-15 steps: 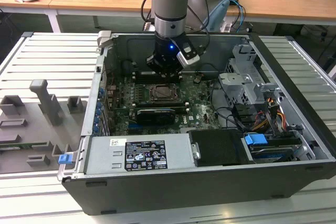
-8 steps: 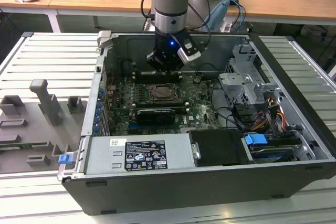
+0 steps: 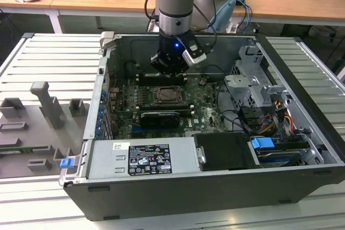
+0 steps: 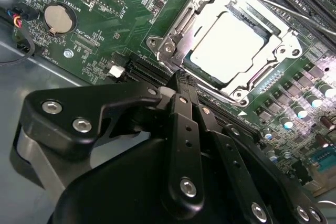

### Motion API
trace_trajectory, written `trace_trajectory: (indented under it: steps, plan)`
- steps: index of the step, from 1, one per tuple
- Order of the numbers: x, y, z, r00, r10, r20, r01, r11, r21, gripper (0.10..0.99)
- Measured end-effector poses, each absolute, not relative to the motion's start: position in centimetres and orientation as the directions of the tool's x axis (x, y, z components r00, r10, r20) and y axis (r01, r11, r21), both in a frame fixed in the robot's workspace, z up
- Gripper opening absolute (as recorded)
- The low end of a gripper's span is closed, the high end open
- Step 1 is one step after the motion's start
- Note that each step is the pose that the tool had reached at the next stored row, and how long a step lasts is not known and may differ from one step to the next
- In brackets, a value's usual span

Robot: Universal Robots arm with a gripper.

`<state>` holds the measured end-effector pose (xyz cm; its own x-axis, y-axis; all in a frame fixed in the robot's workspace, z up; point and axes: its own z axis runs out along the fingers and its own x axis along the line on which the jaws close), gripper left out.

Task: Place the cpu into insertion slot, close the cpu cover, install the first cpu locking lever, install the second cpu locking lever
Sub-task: 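Install the first cpu locking lever, then install the second cpu locking lever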

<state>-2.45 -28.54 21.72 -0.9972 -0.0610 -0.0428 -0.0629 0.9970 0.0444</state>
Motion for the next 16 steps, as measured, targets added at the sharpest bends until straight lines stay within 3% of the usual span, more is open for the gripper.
trace_trajectory:
  steps: [16]
  plan:
    - [-2.45, -29.06, 21.72, -0.997, -0.061, -0.043, -0.063, 0.997, 0.044, 0.106]
